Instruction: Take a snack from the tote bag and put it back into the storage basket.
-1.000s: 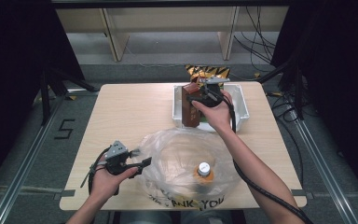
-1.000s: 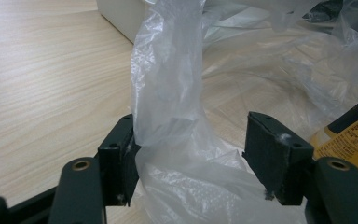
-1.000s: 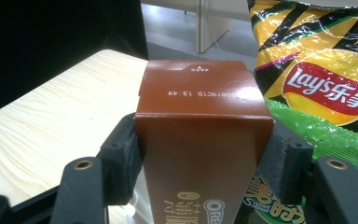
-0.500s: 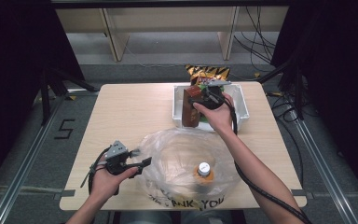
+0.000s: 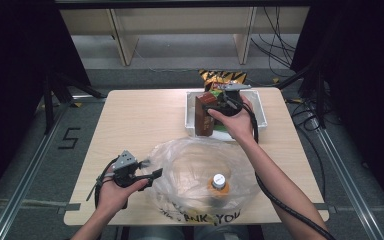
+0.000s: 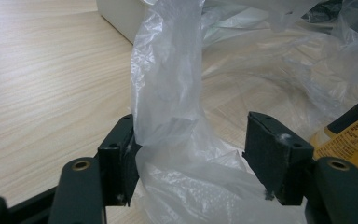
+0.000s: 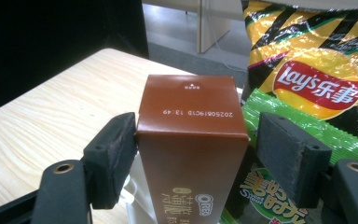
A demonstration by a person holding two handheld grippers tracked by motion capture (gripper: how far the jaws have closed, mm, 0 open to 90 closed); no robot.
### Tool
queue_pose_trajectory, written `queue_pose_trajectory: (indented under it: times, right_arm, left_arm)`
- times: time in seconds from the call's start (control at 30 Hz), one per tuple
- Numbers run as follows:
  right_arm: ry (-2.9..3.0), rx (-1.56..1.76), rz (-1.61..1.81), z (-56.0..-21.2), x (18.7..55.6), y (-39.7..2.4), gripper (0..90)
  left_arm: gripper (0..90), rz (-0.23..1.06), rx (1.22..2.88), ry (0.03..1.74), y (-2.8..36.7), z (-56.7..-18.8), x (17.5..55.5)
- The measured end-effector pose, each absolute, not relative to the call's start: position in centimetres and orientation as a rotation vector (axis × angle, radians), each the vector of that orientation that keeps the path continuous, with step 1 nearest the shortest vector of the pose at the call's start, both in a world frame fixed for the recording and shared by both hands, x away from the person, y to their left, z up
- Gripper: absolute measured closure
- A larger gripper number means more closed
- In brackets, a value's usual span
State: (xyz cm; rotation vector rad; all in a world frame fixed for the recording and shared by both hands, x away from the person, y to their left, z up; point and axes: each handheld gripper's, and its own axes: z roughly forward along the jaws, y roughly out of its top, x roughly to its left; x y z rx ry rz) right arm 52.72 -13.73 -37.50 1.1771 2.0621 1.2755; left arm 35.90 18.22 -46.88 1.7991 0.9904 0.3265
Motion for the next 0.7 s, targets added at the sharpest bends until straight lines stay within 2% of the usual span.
queue_pose_trajectory:
  times: [0.43,0.7]
  right_arm:
    - [2.064,1.139,1.369,-36.5,50.3,-16.0,31.9]
    - [2.096,1.111,1.382,-36.4,47.7,-18.3,45.3]
  left_arm:
    - [37.0,0.335,1.785,0.994,18.3,-46.7,35.9]
    - [36.1,0.343,1.77,0.978,18.5,-46.3,35.7]
